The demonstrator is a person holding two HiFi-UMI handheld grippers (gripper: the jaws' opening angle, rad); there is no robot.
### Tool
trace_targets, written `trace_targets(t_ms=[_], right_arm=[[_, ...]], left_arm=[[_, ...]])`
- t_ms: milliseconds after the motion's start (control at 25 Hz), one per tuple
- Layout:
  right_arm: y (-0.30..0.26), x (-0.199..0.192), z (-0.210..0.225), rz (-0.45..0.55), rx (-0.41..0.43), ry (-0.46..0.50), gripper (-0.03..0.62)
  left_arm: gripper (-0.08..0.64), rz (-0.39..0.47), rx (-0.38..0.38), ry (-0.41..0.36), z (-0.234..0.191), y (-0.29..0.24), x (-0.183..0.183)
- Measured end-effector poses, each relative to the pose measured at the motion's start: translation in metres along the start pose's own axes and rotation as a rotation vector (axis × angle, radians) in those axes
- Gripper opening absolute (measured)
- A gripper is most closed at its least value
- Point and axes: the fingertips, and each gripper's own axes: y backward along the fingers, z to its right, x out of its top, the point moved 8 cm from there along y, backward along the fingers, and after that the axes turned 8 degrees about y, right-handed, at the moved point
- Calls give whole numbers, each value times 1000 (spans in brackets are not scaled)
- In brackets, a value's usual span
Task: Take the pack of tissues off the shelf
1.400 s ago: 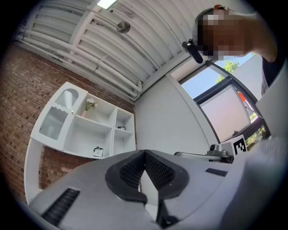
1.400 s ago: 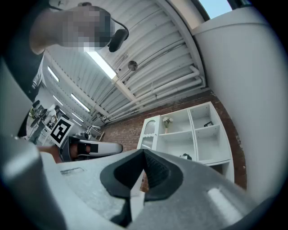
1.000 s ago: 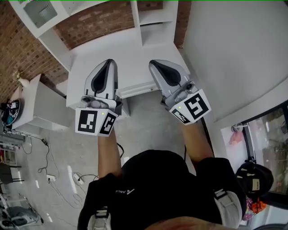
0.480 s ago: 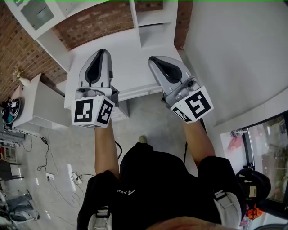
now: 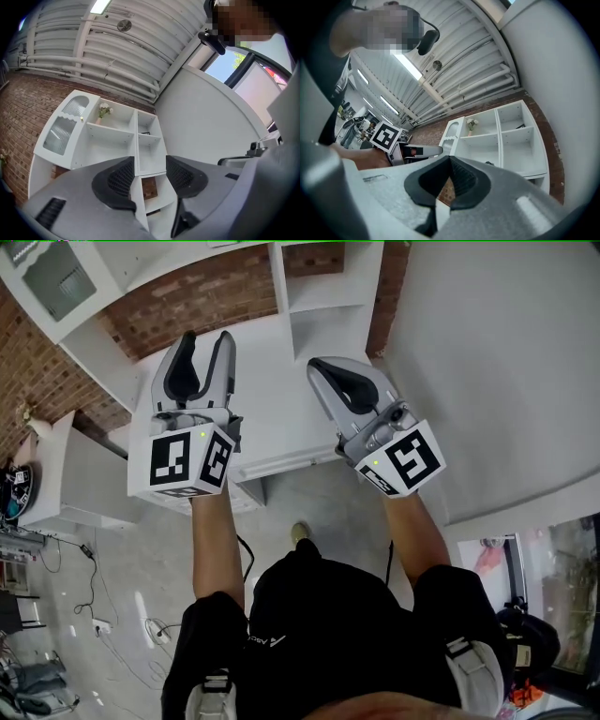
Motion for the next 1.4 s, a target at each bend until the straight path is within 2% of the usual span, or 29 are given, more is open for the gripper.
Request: trace_targets(t_ms=[280,480,720,1080,1400], right_arm=[[-70,-47,48,-9,0,25,2],[-115,-75,77,-16,-2,52,2],[-148,-105,112,-25,9,81,2],[-184,-149,169,14,106,91,2],[-186,-177,218,46,183,65,2]], left_arm=[[312,-8,8,-7,-61,-91,-23],[362,-25,6,-2,-99,-151,-38],[417,-86,44,-16,-135,-216,-58],[469,-162,155,-39,-174,-304,-87],[494,-233,260,-89,-192,-366,-102]])
